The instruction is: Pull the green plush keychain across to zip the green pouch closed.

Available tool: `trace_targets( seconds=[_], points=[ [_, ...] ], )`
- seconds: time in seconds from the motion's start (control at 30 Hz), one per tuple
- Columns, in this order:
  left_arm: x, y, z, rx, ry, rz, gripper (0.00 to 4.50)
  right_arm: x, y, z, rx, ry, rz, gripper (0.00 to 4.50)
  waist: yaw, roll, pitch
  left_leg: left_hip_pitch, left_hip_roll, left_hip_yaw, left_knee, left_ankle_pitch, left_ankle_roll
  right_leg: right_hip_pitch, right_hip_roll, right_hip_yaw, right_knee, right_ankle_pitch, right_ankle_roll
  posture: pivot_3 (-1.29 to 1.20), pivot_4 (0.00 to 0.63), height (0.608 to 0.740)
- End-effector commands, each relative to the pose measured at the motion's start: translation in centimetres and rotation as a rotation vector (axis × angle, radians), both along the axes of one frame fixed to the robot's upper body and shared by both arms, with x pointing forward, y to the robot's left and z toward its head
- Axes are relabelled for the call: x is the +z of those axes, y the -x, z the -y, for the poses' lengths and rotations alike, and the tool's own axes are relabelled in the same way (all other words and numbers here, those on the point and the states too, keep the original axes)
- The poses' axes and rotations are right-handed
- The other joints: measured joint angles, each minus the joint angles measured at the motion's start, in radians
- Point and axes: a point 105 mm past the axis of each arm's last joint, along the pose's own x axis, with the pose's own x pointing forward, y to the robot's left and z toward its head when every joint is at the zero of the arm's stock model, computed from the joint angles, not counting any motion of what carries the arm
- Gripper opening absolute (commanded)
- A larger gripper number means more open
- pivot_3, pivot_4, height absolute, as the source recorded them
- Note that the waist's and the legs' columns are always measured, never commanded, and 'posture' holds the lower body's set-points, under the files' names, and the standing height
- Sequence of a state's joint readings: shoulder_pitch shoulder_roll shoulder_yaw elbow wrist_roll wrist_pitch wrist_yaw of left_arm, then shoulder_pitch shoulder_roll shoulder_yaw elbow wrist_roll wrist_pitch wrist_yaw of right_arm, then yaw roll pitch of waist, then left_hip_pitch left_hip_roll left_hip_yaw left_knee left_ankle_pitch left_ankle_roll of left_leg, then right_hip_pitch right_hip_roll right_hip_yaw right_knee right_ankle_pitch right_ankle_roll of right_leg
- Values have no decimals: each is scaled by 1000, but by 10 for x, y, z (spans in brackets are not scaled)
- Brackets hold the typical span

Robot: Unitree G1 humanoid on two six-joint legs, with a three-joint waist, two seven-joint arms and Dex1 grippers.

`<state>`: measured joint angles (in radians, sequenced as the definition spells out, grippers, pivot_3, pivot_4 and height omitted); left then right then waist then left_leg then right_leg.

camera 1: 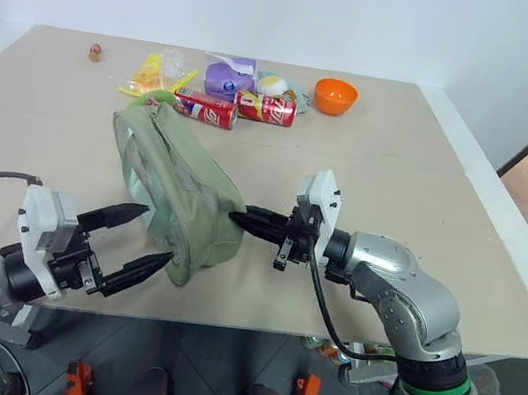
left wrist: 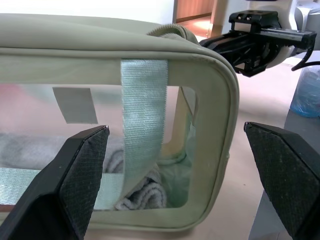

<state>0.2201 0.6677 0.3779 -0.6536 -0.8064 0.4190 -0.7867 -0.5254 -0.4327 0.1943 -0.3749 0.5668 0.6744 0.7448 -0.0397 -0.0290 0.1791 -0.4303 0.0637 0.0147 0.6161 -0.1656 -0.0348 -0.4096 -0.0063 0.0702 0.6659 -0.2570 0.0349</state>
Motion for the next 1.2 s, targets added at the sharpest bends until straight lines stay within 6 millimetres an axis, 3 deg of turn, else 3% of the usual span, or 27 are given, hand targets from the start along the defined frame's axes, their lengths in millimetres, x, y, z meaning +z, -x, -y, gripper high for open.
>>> trace_targets(
  seconds=[0.03, 0.27, 0.4, 0.53, 0.73, 0.83, 1.0, 1.17, 1.2],
  points=[
    [4, 0, 2, -8, 5, 30, 4500, 17, 10, 2, 31, -27, 60, 50, -1, 0, 0, 0, 0, 0, 0, 0, 0, 0, 0, 0, 0, 0, 0, 0, 150, 740],
    [4, -1, 6, -17, 11, 35, 4500, 28, 0, 18, 17, 0, 134, 50, 0, 0, 0, 0, 0, 0, 0, 0, 0, 0, 0, 0, 0, 0, 0, 0, 150, 740],
    [4, -2, 11, -39, 13, 33, 4500, 42, -32, 51, -8, 95, 232, 50, -2, 0, 1, 0, 0, 2, 1, 0, 0, 0, 0, 1, 0, 0, 0, 0, 150, 740],
    [7, -6, 13, -53, 17, 41, 4500, 42, -61, 81, 4, 213, 297, 50, -3, 0, 1, 1, 0, 3, 1, 0, 0, 0, 0, 1, 0, 1, 0, 0, 150, 740],
    [9, -6, 18, -72, 18, 45, 4500, 40, -92, 102, 16, 280, 304, 50, -6, 0, 1, 1, 0, 3, 0, -2, 3, 0, 2, 2, 0, 2, 3, 0, 150, 740],
    [11, -9, 20, -75, 20, 50, 4500, 48, -96, 105, 1, 247, 312, 869, -6, 0, 1, 0, 0, 3, 0, -4, 5, 0, 2, 3, 0, 2, 1, 0, 150, 740],
    [12, -12, 23, -98, 14, 52, 4500, 85, -95, 120, -137, 66, 335, 2576, -6, 1, 2, 0, 0, 3, 0, -4, 4, 0, 2, 3, 0, 3, 0, 0, 150, 740],
    [15, -17, 26, -129, 17, 53, 4500, 100, -65, 134, -235, -26, 339, 4370, 2, 1, 1, 0, -1, 1, 0, -4, 4, 1, 1, 2, 0, 3, 0, 0, 150, 740],
    [15, -17, 26, -139, 16, 51, 4500, 98, -56, 135, -248, -26, 333, 4444, 2, 1, 1, 0, -1, 1, 0, -5, 3, 1, 1, 2, 0, 1, 2, 0, 150, 740]
  ],
)
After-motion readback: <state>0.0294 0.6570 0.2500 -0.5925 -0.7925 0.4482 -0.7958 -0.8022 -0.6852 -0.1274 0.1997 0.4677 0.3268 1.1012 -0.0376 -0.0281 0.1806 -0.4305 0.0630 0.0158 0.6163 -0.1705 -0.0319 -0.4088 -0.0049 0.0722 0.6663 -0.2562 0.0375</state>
